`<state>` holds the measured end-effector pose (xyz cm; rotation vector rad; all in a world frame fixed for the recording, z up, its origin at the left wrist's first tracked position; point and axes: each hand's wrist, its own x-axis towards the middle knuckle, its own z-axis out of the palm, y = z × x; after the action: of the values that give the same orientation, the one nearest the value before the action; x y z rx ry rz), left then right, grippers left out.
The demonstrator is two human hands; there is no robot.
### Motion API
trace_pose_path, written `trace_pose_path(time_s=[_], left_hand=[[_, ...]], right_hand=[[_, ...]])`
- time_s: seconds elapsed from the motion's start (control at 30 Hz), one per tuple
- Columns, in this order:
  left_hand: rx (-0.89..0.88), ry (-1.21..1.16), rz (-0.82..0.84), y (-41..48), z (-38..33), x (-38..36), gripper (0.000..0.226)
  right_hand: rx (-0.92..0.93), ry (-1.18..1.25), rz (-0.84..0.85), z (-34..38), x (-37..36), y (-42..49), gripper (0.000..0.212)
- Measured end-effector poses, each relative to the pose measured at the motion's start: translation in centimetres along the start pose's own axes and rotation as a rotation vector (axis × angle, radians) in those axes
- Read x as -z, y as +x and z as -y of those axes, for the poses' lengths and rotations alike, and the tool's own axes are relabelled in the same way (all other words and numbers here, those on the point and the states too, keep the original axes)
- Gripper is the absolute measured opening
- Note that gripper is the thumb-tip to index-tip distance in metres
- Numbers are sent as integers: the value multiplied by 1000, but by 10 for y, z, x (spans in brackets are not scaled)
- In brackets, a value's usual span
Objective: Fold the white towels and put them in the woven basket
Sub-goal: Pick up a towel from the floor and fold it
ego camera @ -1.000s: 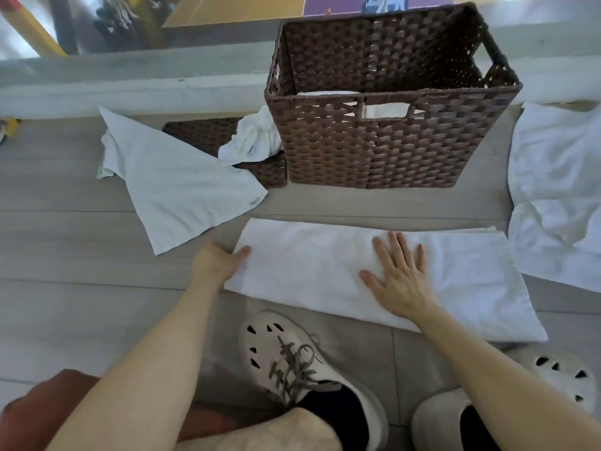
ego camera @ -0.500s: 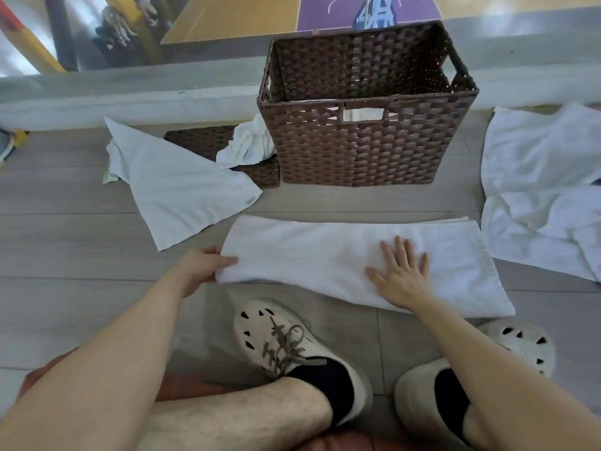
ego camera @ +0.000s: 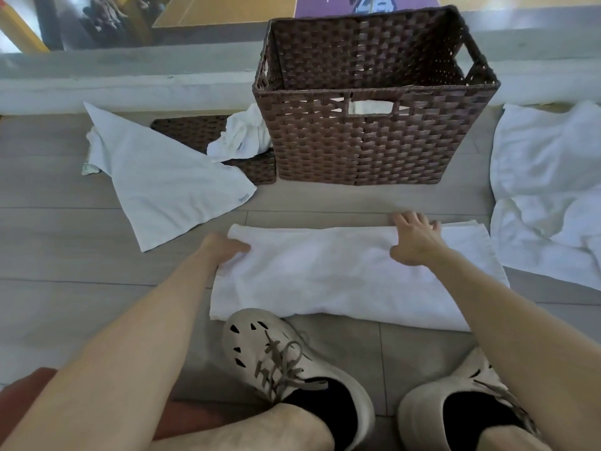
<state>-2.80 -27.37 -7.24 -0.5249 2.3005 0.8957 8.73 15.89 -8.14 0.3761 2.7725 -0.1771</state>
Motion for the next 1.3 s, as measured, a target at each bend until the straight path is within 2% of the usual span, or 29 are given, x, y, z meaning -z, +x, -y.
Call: trace_pose_path(time_s=[0.1,0.17,0.23,0.3,0.37,0.4,0.43,0.5,0.53,0.6,0.67,0.73,0.77,0.8,0.83,0.9,0.93,1.0,1.03,1.07,1.13,1.23,1.3], left_hand=[[-224,0,-110,14,-10,3,44],[-340,-66,-226,18,-28,11,58],[-299,-91,-255,21,-41,16,72],[-190,72,-139,14,-39,16,66],[-144,276,-87,12,-26,14,63],[-133,294,-101,14,-17,13,65],[-102,235,-104,16,-11,13,64],[-56,64,-58,17,2,10,56],[-56,55,-53,16,7,10,53],[-85,273,-116,7,16,10,56],[-208,495,-256,-5,19,6,67],[-565,651,-449,-17,11,-6,92],[-750,767,-454,-24,3,-14,98],[-908,893,-382,-24,-2,-25,93],[-968,1012,-237,-26,-6,-36,82],[-786,1091,-16,-27,-2,-57,71],[-699,1071,-15,-27,2,-63,68],[-609,1012,-120,-35,-12,-71,61],[-581,1023,-163,-41,-28,-75,59],[-575,1055,-204,-46,-47,-83,57],[-683,1061,-260,-57,-88,-111,55],[-903,1022,-76,-79,-127,-169,75],[-888,1109,39,-82,-132,-214,87]], right_hand=[[21,-165,108,-12,12,21,51],[23,-148,84,-19,22,35,54],[-24,-58,20,-28,24,43,73],[-37,-19,-70,-36,18,35,97],[-22,12,-230,-41,2,10,101],[-25,37,-282,-41,-10,-6,98],[-33,47,-276,-40,-23,-21,96],[-51,46,-124,-36,-50,-43,95],[-55,52,-56,-36,-61,-47,94],[-42,65,-17,-37,-71,-51,93],[-16,71,-39,-35,-72,-58,93],[-15,73,-51,-32,-70,-68,93],[-11,64,-26,-31,-71,-73,93],[3,51,3,-33,-71,-75,94],[20,45,28,-37,-70,-76,94],[9,95,-29,-49,-58,-77,87],[-34,155,-148,-59,-50,-80,77],[-210,249,-386,-82,-33,-86,58],[-318,280,-423,-96,-27,-88,52],[-421,302,-395,-107,-23,-90,49],[-592,357,-208,-124,-14,-93,50],[-672,474,32,-131,-5,-91,59],[-677,560,128,-132,-4,-88,63]])
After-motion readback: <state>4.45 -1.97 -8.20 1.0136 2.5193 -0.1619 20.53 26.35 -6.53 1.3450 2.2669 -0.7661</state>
